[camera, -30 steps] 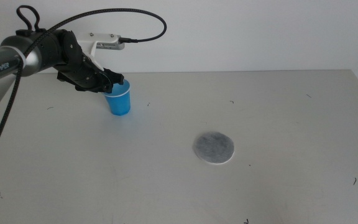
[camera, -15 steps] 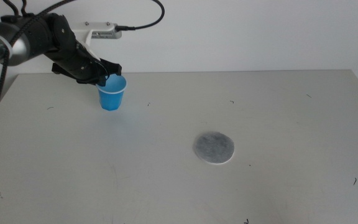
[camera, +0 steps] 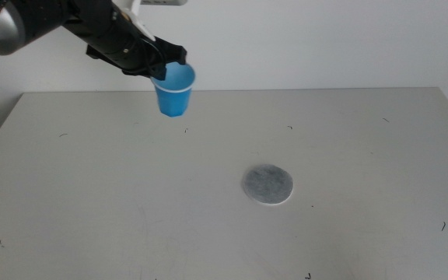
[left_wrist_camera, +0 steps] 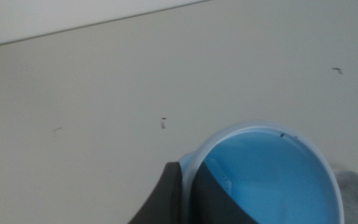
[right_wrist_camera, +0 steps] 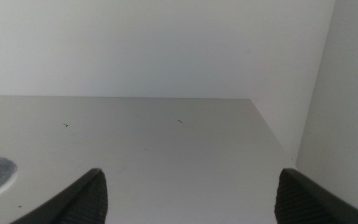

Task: Place an empty cup on a cup mat.

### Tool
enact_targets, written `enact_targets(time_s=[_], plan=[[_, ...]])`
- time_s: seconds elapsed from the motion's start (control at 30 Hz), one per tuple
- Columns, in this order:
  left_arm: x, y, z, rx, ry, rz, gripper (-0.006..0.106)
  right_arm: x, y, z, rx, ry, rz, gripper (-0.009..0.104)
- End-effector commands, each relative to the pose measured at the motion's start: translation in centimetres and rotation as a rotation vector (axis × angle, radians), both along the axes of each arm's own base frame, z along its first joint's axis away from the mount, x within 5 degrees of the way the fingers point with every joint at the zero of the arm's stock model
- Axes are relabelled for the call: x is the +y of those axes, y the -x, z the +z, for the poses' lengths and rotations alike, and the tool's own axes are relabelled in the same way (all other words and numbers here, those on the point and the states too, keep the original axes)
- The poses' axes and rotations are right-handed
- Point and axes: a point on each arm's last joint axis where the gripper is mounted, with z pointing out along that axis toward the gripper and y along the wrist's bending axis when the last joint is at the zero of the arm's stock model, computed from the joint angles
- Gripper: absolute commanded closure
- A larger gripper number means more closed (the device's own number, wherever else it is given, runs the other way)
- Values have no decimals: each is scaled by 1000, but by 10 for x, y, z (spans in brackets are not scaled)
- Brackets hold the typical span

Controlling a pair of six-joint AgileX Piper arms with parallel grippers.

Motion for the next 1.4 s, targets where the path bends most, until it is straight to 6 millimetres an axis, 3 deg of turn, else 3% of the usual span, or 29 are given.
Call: enact_targets(time_s=[0.0,0.3,0.57,1.03,1.27,1.37], plan=[[-21,17,37,-100,69,-30,100,0,2,12,-108,23,4,1],[-99,43,29,-125,106,-199,100,0,2,12,-108,23,4,1],[-141,49,-1,-90,115,-261,100,0,2,12,-108,23,4,1],[-158,35,-62,43,82,-255,100,0,2,12,-108,23,4,1],[-161,33,-74,74,88,-250,100,0,2,12,-108,23,4,1],[-161,34,-74,83,80,-255,87,0,2,12,-108,23,4,1]])
